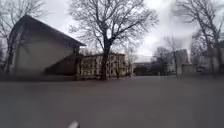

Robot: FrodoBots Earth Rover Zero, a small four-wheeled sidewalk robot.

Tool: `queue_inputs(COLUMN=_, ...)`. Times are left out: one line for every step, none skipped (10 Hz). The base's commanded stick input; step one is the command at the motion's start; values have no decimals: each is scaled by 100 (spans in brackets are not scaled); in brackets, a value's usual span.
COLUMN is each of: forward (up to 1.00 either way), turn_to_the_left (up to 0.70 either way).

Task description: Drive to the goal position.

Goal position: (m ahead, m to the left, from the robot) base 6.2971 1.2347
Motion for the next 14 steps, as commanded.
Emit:
queue_inputs(forward=100, turn_to_the_left=-18)
queue_inputs(forward=100, turn_to_the_left=-22)
queue_inputs(forward=100, turn_to_the_left=-26)
queue_inputs(forward=100, turn_to_the_left=-30)
queue_inputs(forward=100, turn_to_the_left=-35)
queue_inputs(forward=100, turn_to_the_left=-39)
queue_inputs(forward=100, turn_to_the_left=-33)
queue_inputs(forward=100, turn_to_the_left=-24)
queue_inputs(forward=100, turn_to_the_left=-15)
queue_inputs(forward=100, turn_to_the_left=-6)
queue_inputs(forward=100, turn_to_the_left=0)
queue_inputs(forward=100, turn_to_the_left=0)
queue_inputs(forward=100, turn_to_the_left=0)
queue_inputs(forward=100, turn_to_the_left=0)
